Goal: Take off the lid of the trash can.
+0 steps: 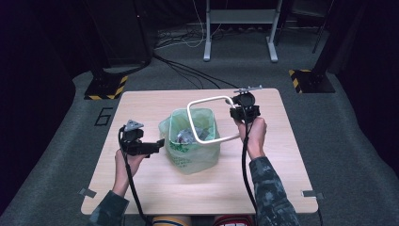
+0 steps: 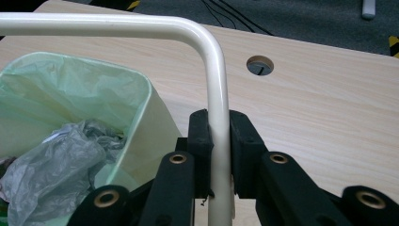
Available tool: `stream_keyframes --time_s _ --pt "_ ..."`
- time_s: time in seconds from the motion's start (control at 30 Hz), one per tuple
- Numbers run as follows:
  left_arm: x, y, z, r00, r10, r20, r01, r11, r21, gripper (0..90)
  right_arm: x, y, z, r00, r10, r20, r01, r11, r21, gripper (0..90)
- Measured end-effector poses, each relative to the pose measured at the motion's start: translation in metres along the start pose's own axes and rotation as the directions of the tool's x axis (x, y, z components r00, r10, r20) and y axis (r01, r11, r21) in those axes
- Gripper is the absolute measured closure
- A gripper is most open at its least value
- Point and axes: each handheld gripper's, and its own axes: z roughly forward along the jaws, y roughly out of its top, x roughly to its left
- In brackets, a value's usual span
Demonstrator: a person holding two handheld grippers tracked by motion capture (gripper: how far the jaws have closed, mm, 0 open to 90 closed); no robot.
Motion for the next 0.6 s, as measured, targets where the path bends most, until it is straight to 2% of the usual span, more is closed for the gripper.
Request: stream_keyframes --time_s 0.07,0.17,0.2,0.23,0.43,0.47,0.57,0.6 --pt "0.002 -0.006 0.001 1.0 0.005 -0.008 -0.005 0.9999 0.01 2.9 -0.002 -0.001 -0.001 1.0 -0.001 -0.003 0.001 1.0 -0.002 80.5" --pt "0.009 -0.025 0.005 0.9997 0.003 -0.024 -0.002 0.9989 0.046 2.8 -0.007 -0.002 -0.004 1.0 0.0 -0.002 0.0 1.0 -0.003 80.5" --pt "0.014 -0.037 0.008 0.9995 -0.007 -0.031 0.009 0.9978 0.066 2.4 -0.011 -0.003 -0.006 1.0 0.005 0.002 -0.005 1.0 -0.007 80.6" --pt "0.014 -0.037 0.008 0.9995 -0.007 -0.031 0.009 0.9978 0.066 2.3 -0.011 -0.003 -0.006 1.0 0.005 0.002 -0.005 1.0 -0.007 80.6" --pt "0.023 -0.068 0.019 0.9982 -0.004 -0.06 0.01 0.9949 0.1 3.0 -0.02 -0.004 -0.012 0.9999 0.012 0.008 -0.012 1.0 -0.015 80.5" --pt "0.025 -0.077 0.022 0.997 -0.009 -0.077 0.018 0.9941 0.107 3.5 -0.023 -0.005 -0.014 0.9999 0.015 0.007 -0.015 1.0 -0.018 80.5" --pt "0.026 -0.084 0.026 0.9962 -0.012 -0.087 0.022 0.9934 0.113 3.5 -0.026 -0.006 -0.016 0.9998 0.015 0.011 -0.014 1.0 -0.021 80.6" --pt "0.028 -0.09 0.031 0.9962 -0.008 -0.087 0.019 0.9905 0.136 3.6 -0.029 -0.006 -0.018 0.9997 0.015 0.018 -0.015 1.0 -0.019 80.6"
